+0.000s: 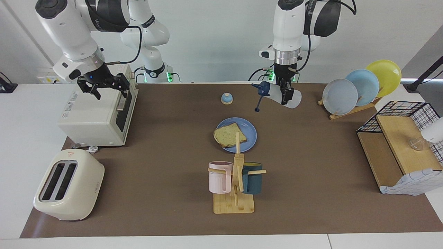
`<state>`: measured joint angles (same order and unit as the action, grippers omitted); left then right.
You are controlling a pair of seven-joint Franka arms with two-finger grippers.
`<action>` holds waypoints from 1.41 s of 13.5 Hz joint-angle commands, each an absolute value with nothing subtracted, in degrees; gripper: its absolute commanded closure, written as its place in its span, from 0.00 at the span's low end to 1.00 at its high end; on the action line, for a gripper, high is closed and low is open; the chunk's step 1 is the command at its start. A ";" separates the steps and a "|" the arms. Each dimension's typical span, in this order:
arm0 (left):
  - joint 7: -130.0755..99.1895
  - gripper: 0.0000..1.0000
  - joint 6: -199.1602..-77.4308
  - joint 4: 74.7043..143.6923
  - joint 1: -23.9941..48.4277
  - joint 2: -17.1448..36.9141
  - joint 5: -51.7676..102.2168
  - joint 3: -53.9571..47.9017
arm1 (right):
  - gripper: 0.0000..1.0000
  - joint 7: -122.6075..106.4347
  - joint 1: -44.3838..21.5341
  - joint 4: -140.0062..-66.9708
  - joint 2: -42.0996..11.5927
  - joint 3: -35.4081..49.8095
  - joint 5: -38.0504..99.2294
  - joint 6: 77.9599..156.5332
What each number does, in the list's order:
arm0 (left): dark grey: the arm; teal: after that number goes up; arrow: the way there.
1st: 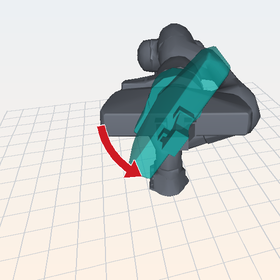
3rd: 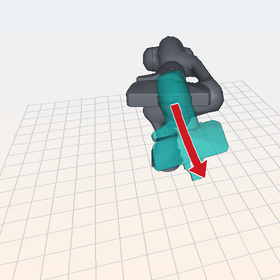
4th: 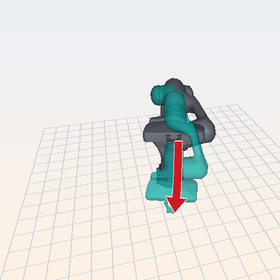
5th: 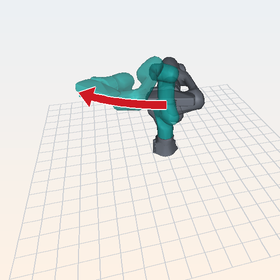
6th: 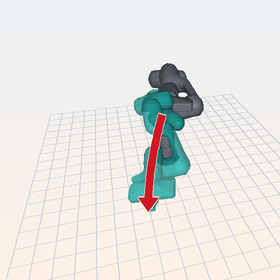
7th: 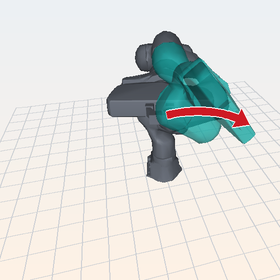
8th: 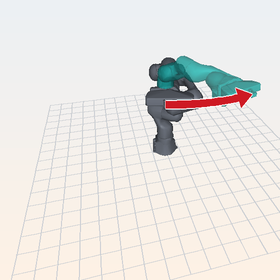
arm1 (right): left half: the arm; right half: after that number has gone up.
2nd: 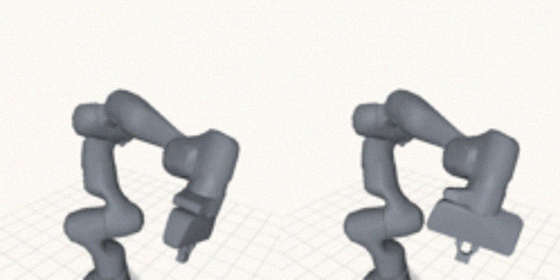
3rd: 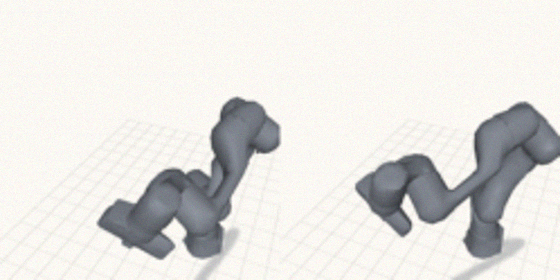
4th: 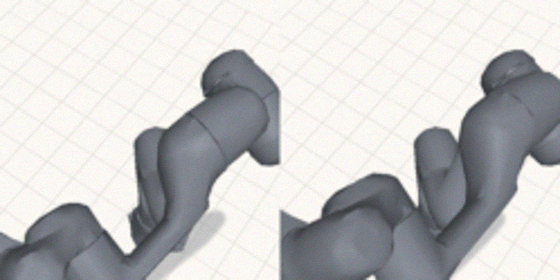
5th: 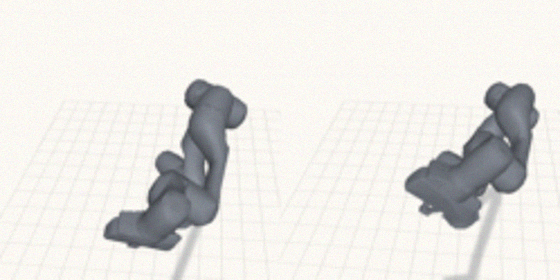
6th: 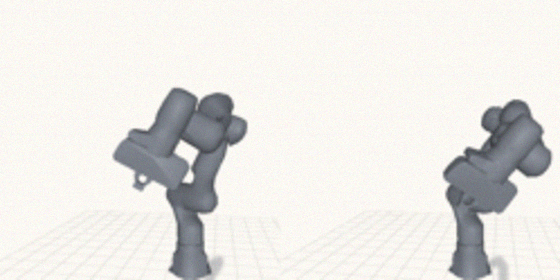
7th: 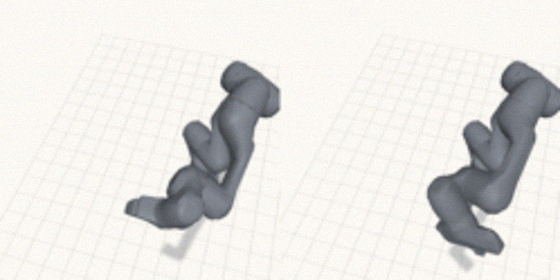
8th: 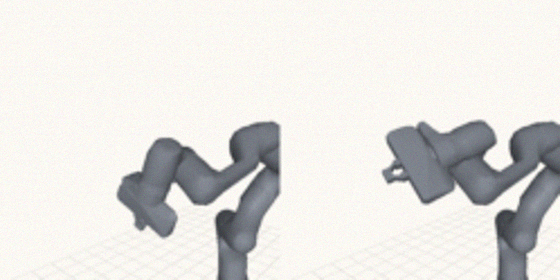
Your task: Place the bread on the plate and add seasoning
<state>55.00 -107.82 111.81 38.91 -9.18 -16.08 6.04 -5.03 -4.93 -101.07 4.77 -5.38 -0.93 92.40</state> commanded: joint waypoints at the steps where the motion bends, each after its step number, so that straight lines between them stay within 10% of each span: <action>1: 50.73 1.00 -104.94 110.13 39.55 -8.35 -21.86 2.91 | 0.00 -7.98 -3.70 -99.76 4.31 -4.22 -2.02 91.58; 19: 34.45 1.00 -92.21 104.06 47.72 9.75 -47.71 -8.17 | 0.00 -6.33 -1.41 -98.61 3.87 -4.92 -1.06 91.50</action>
<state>35.15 -95.41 106.47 45.95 7.35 -45.32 -8.50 -7.18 -1.83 -99.22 4.57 -5.29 -1.18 91.37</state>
